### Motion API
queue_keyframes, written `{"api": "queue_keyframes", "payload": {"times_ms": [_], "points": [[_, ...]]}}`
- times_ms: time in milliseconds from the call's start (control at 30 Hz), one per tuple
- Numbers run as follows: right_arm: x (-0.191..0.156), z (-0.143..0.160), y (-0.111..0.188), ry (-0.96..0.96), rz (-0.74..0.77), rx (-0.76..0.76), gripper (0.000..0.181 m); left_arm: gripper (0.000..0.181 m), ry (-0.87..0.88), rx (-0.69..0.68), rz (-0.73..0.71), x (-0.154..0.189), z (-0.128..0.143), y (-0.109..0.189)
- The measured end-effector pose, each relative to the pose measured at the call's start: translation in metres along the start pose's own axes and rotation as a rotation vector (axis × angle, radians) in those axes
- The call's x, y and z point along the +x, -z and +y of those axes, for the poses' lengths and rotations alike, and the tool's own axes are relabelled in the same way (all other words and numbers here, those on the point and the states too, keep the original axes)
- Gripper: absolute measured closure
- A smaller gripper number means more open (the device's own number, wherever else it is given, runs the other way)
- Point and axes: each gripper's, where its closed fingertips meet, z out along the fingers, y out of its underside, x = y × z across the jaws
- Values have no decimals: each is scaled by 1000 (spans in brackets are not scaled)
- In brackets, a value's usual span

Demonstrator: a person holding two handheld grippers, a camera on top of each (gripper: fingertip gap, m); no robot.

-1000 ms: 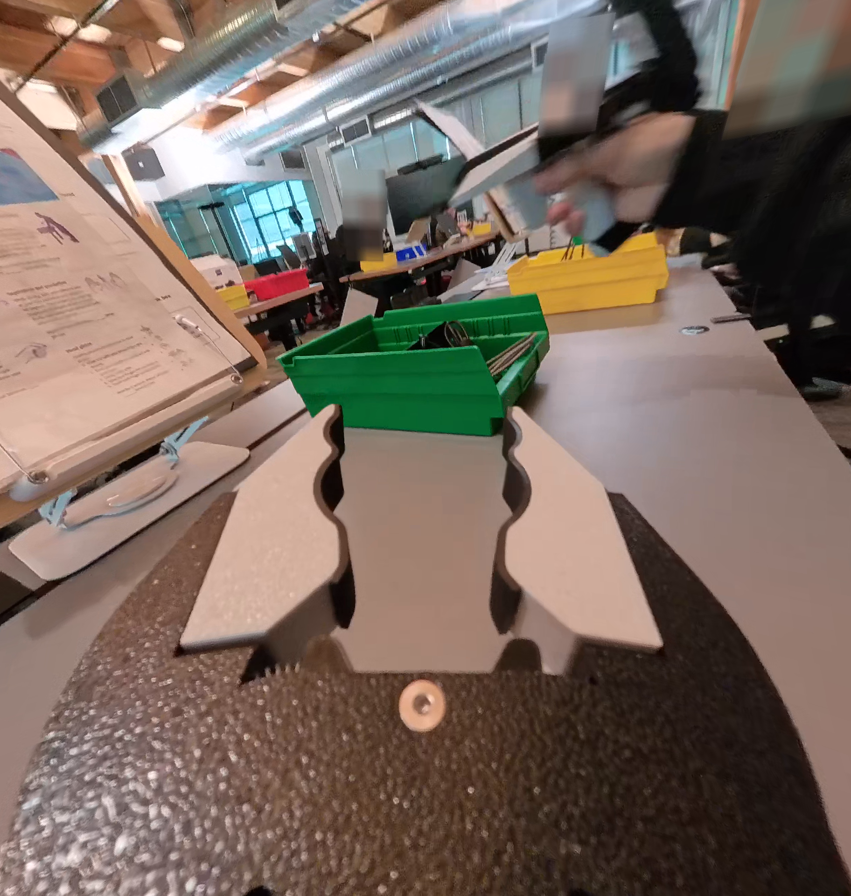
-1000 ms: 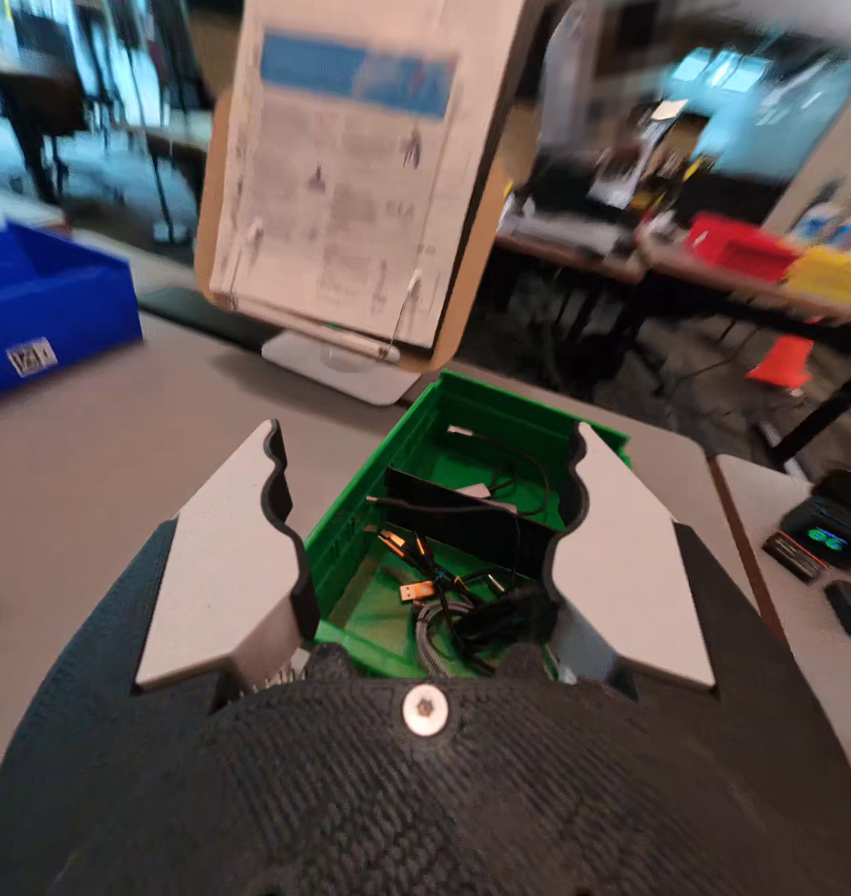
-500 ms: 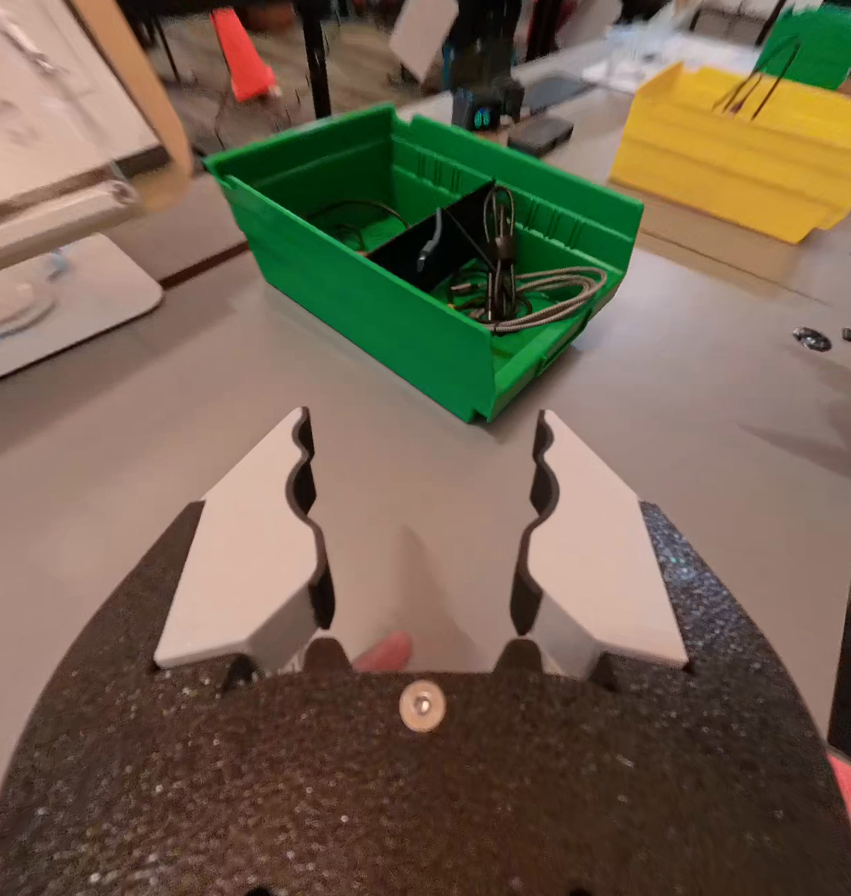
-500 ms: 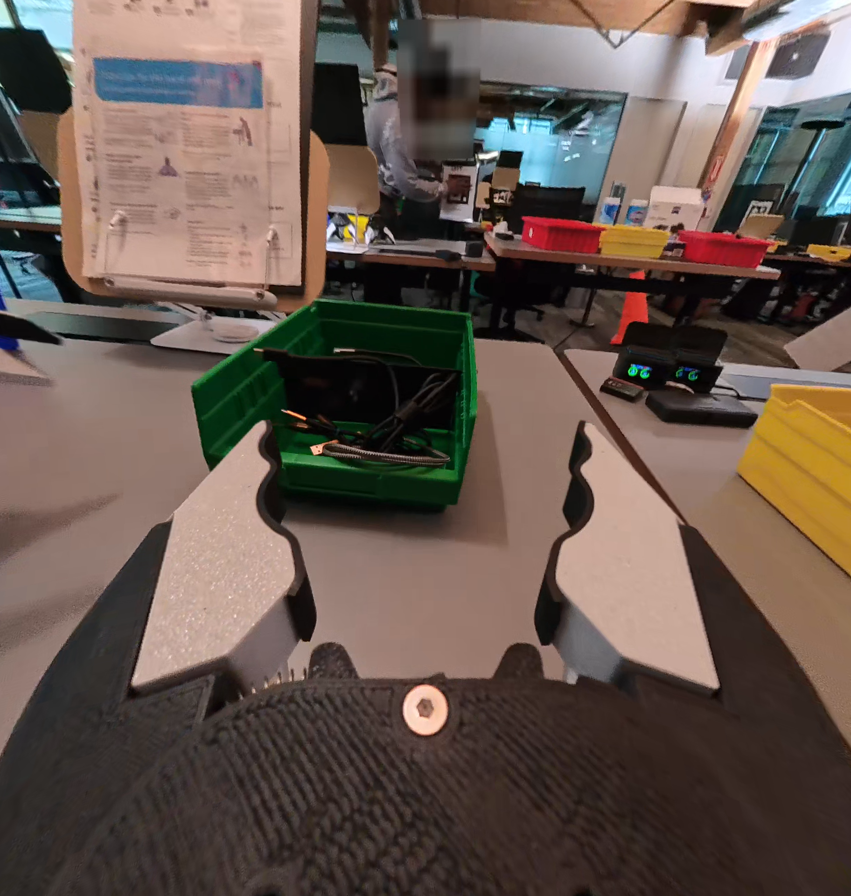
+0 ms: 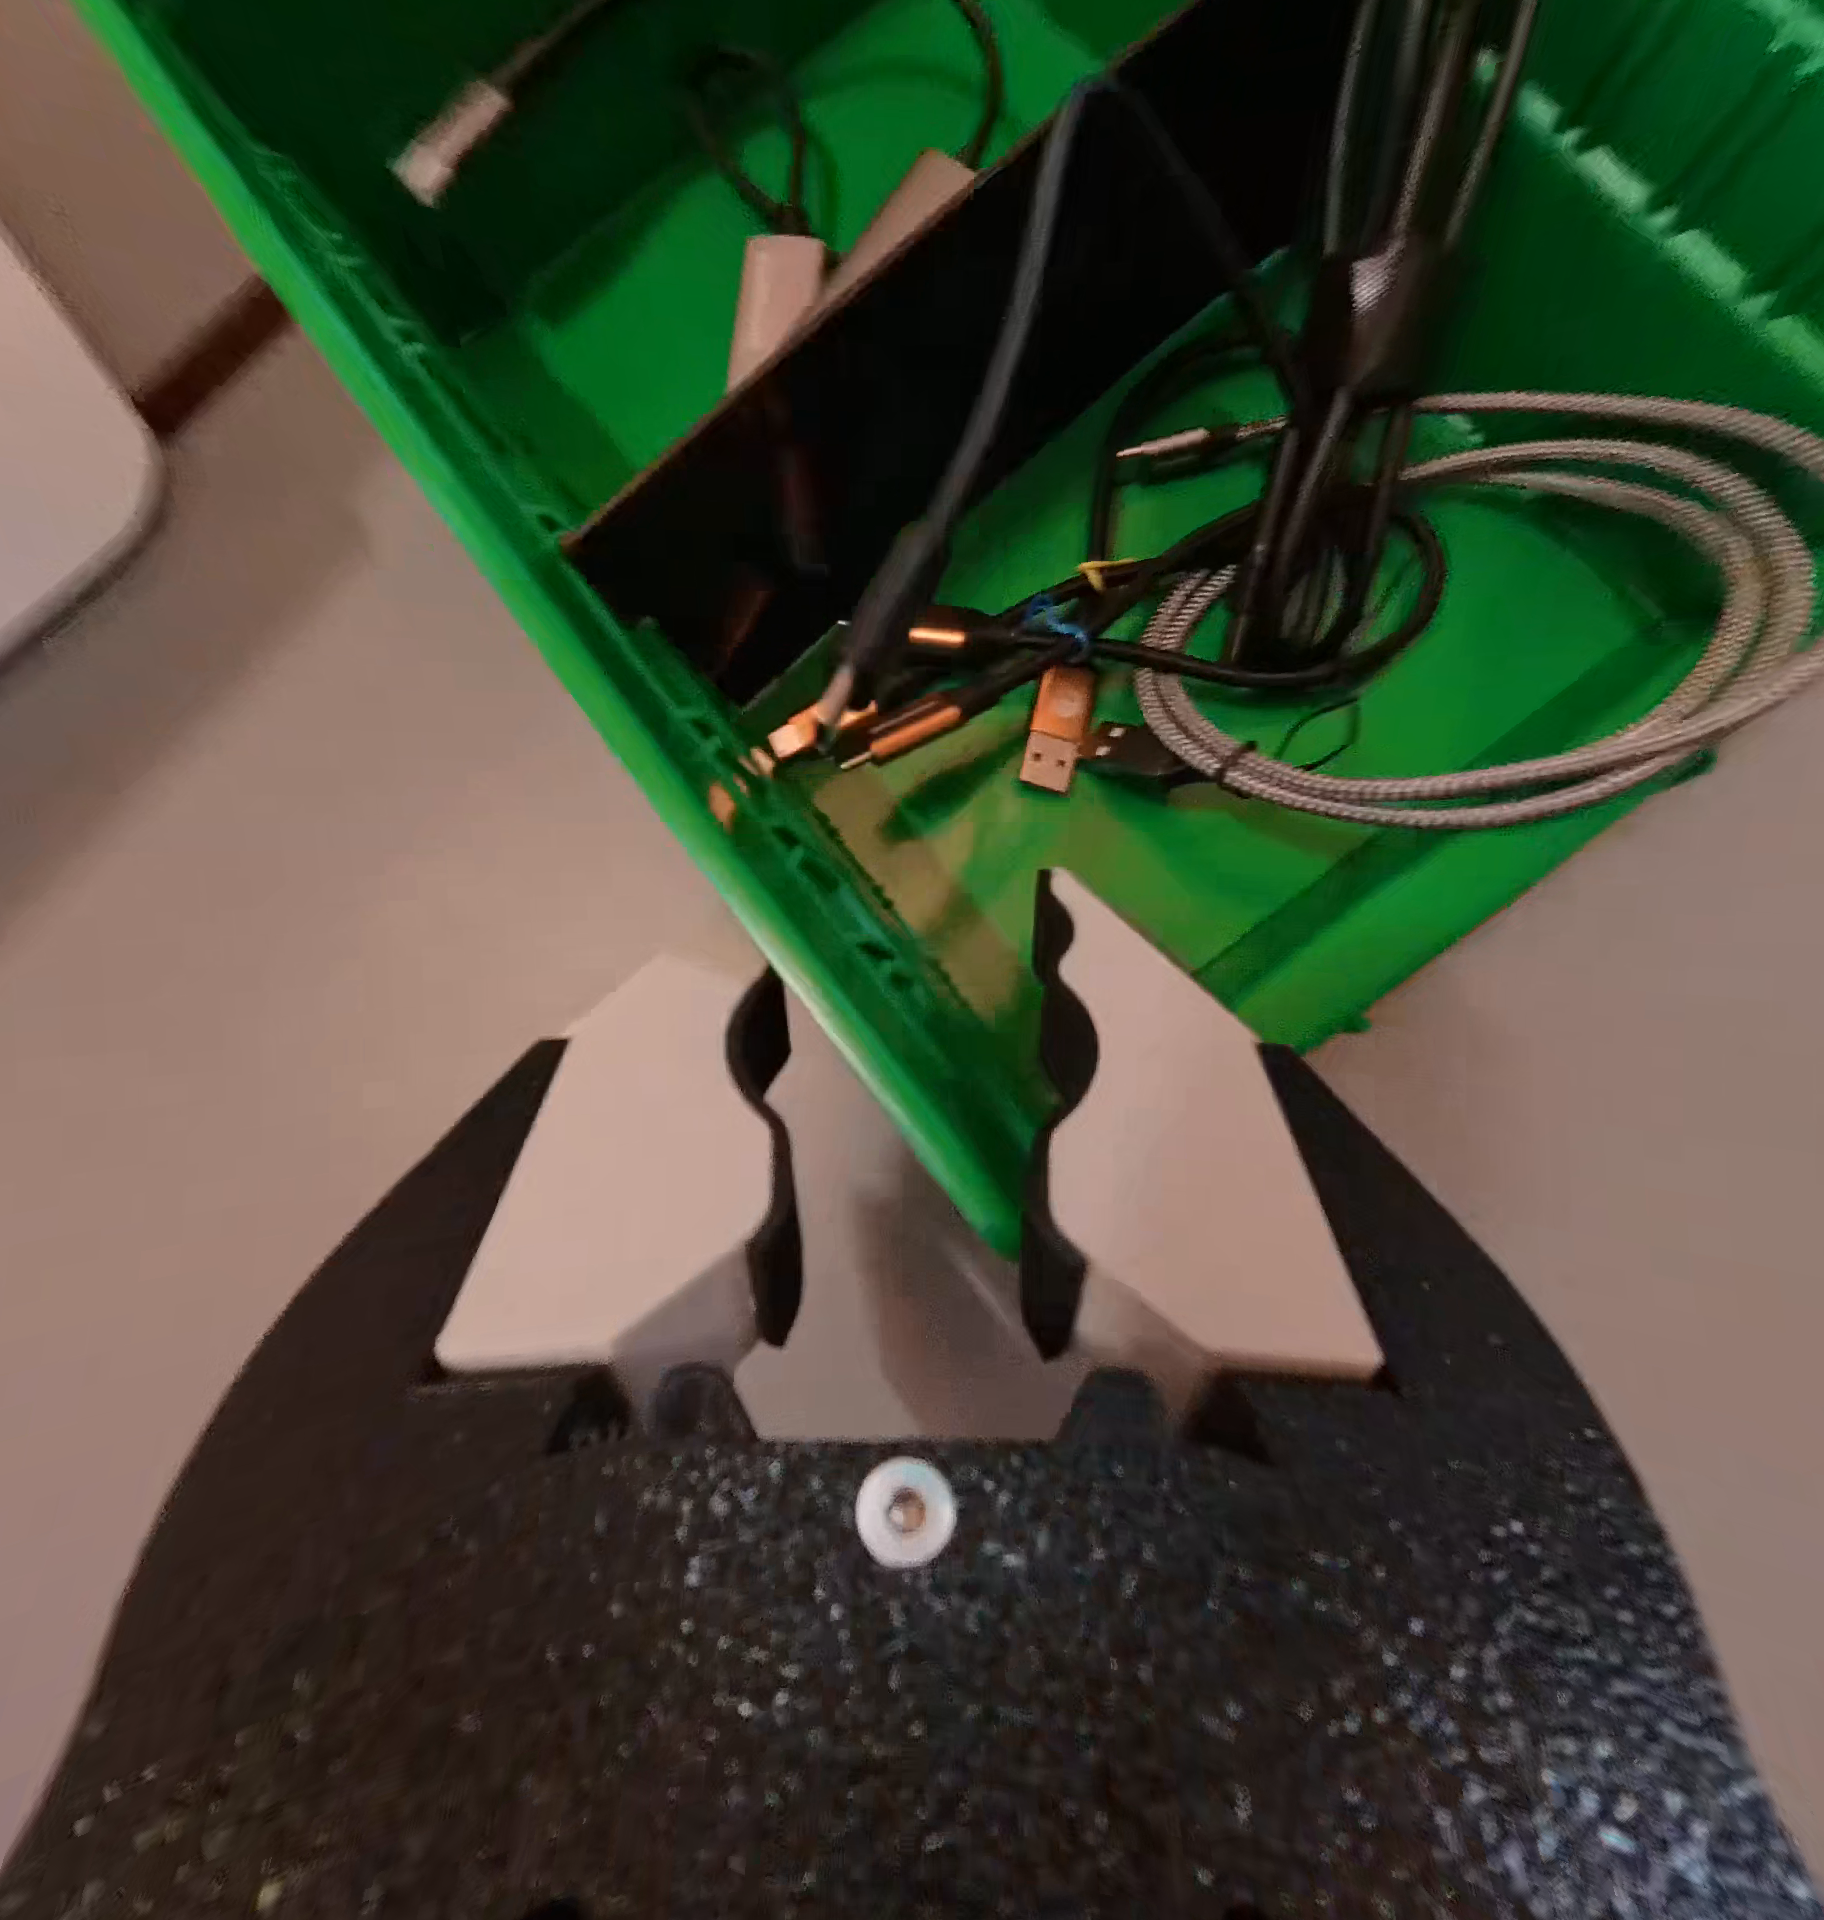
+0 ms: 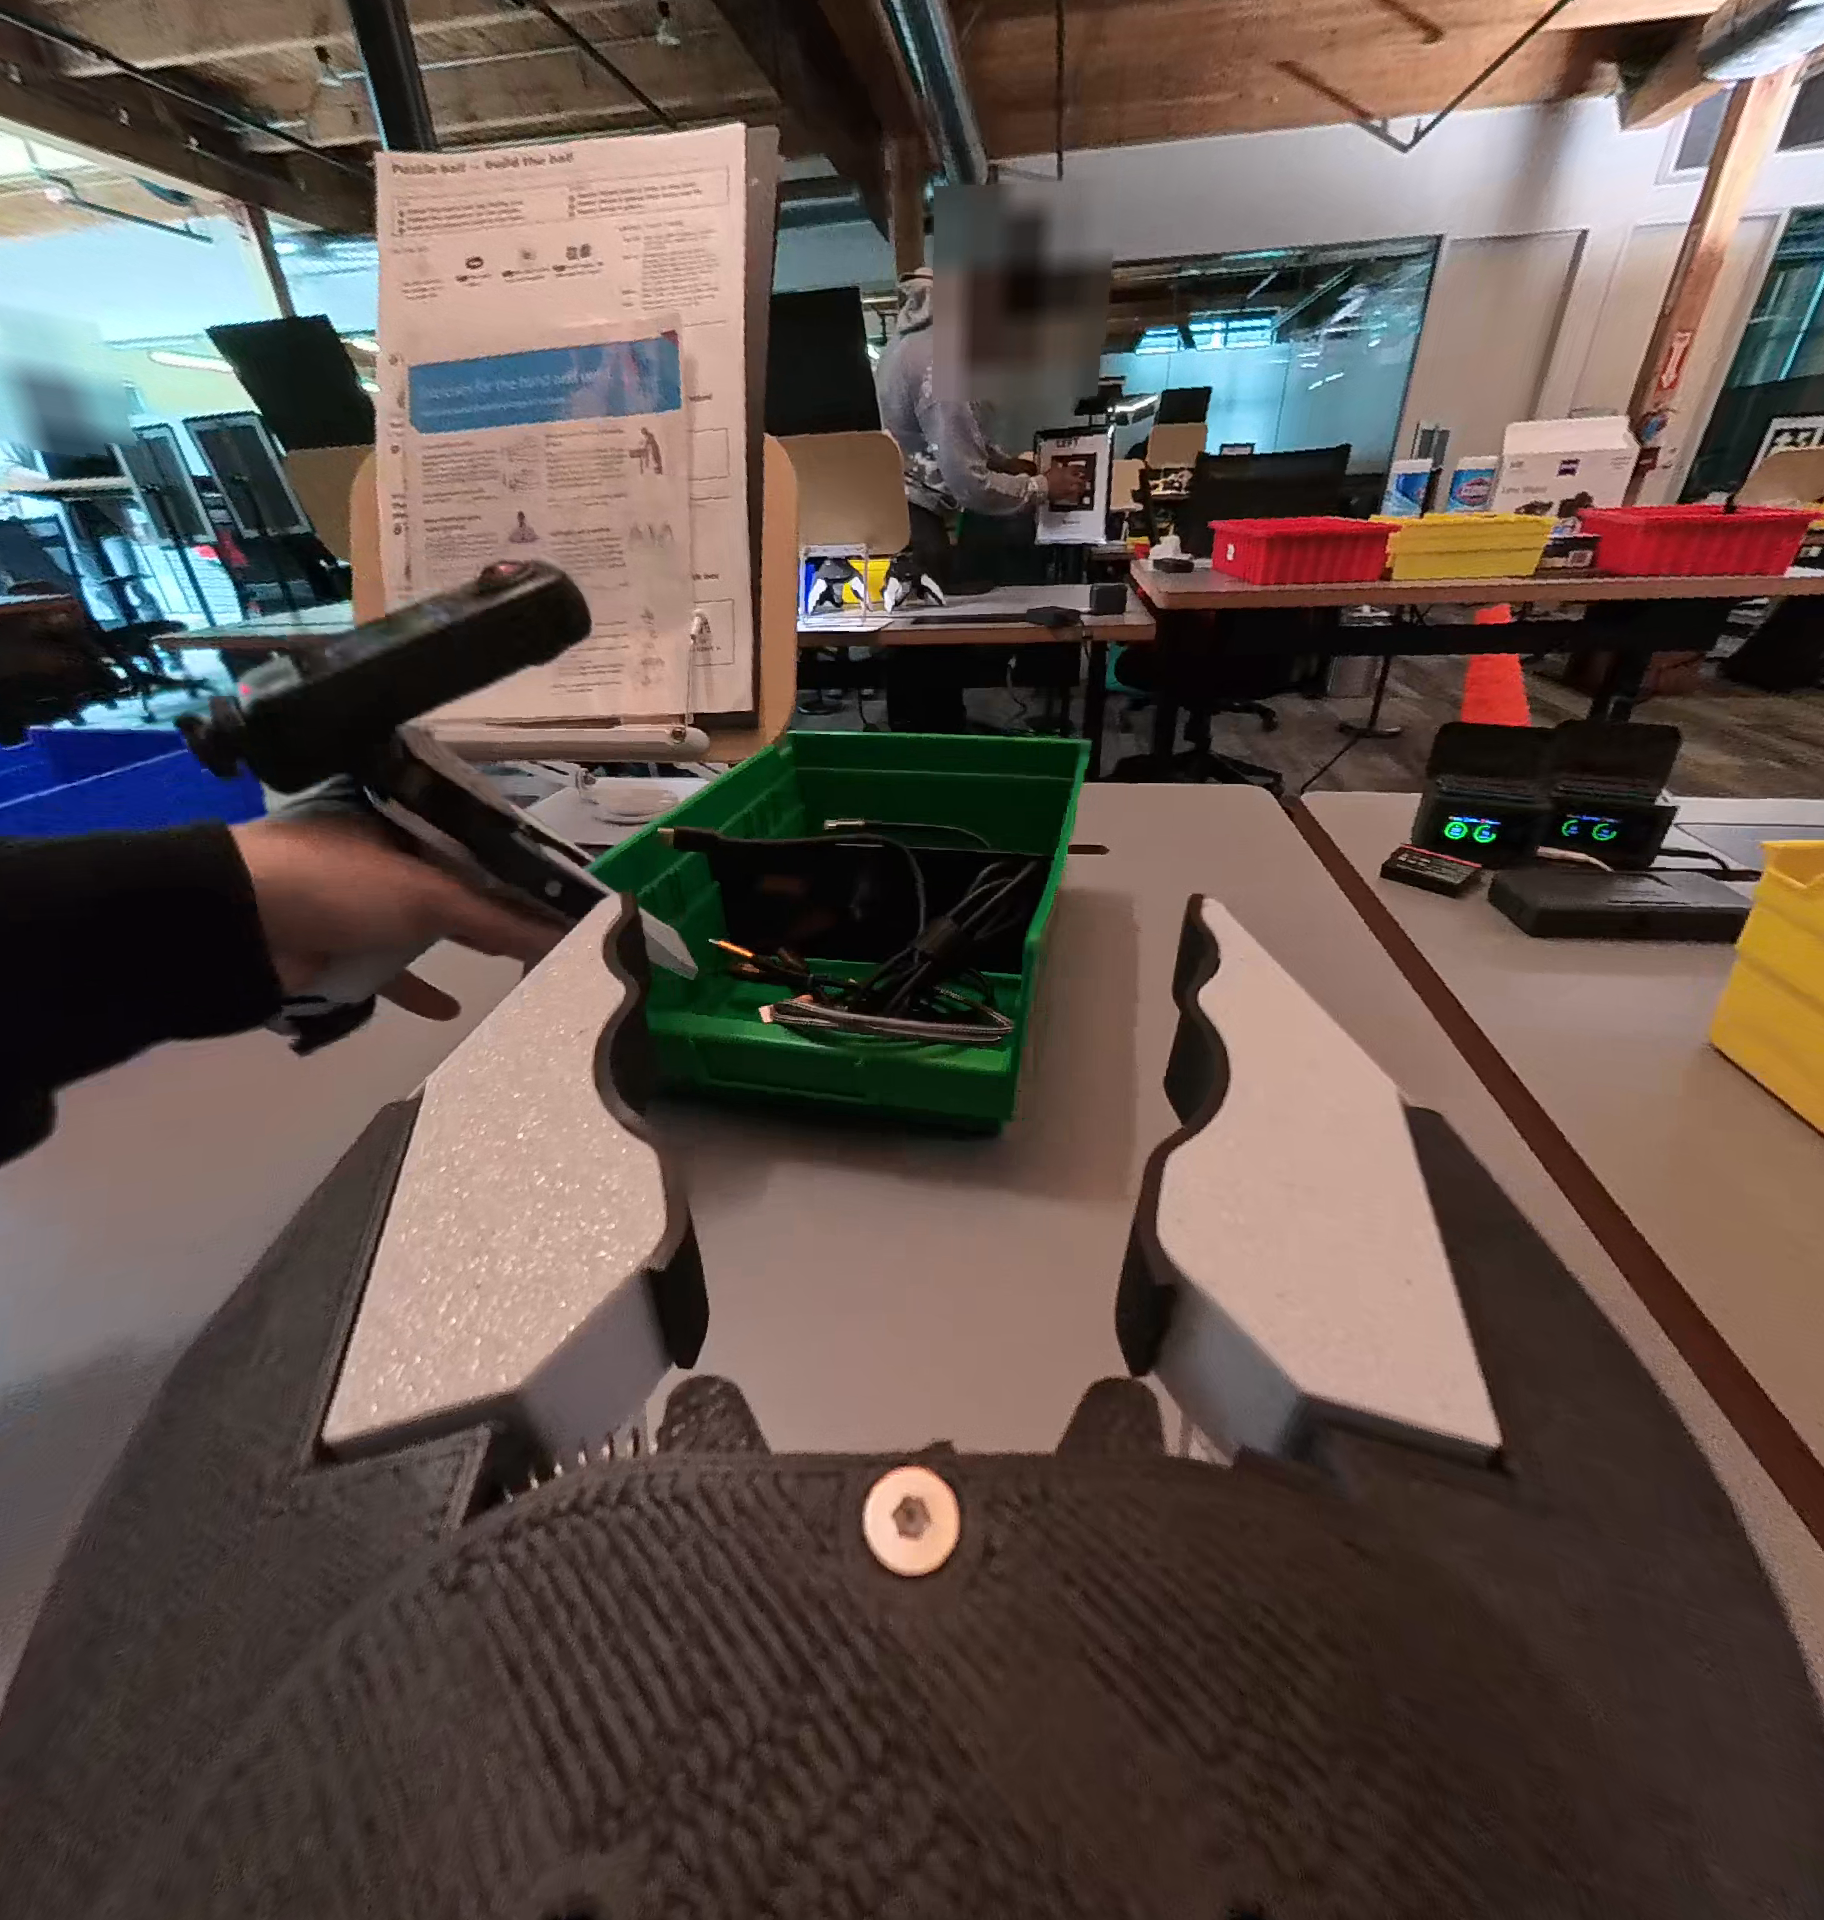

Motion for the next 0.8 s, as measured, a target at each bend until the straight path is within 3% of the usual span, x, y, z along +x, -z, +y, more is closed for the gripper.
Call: {"api": "queue_keyframes", "payload": {"times_ms": [133, 400, 567, 667, 800], "points": [[-11, -3, 2, 22, -36, -9, 85, 170, -207, 89, -143, -35, 24, 16], [-51, 1, -10, 10, -147, -40, 88, 174, -193, 265, -62, -95, 134, 101], [-141, 3, -36, -44, -359, -63, 88, 176, -149, 431, -64, -130, 206, 159], [-208, -3, -69, -28, -483, -106, 87, 178, -81, 483, -76, -148, 240, 186], [-306, -12, -124, -48, -632, -324, 79, 178, -64, 503, -85, -163, 263, 203]]}}
